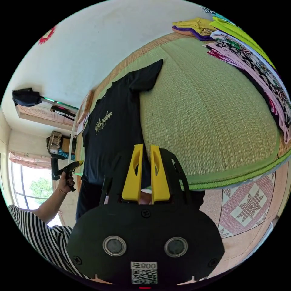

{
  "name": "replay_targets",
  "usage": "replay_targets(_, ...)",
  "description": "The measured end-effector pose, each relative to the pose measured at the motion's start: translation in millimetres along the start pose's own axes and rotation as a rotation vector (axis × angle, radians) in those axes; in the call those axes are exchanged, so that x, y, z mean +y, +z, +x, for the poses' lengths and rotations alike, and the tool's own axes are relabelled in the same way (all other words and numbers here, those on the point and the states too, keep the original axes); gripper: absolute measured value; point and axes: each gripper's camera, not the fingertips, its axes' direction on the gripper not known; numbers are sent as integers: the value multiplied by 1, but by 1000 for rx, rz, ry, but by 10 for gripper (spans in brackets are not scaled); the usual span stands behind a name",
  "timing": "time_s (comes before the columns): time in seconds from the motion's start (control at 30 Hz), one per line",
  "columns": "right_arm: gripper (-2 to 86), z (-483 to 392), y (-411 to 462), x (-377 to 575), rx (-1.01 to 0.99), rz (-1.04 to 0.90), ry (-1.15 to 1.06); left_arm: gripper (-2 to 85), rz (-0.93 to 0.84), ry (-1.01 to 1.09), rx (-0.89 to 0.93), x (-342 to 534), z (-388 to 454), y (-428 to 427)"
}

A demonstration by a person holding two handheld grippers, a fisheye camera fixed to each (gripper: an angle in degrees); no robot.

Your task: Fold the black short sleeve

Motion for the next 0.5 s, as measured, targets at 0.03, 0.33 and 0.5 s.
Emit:
replay_targets(0.03,59,3,5,-3,-10,9,2,1,-20,37,2,-18,17,4)
replay_targets(0.33,78,60,77,-58,-120,157,18,2,-114,263,32,-140,131,19)
replay_targets(0.5,80,107,128,-69,-242,162,77,2,-121,316,39,-177,170,15)
